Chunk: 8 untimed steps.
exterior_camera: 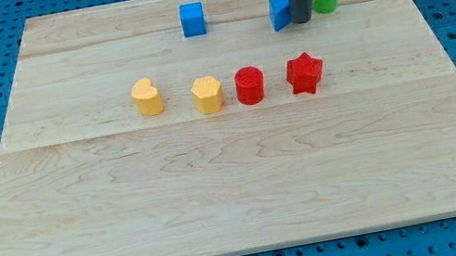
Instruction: Move the blue triangle right to the blue cube
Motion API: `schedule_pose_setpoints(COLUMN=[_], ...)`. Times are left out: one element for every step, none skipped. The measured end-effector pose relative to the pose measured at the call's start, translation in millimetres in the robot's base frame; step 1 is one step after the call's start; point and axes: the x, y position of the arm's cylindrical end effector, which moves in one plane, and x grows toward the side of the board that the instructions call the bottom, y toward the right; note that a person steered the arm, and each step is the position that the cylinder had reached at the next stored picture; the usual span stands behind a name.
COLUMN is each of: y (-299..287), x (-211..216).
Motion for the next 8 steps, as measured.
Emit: schedule_pose_setpoints(y=[0.0,-4.5,-17.2,-43.9,-61.4,-55.5,-46.8,-48.9], x=[-7.2,-13.5,-19.1,-23.8,-24.9,-30.8,-50.1,-68.9])
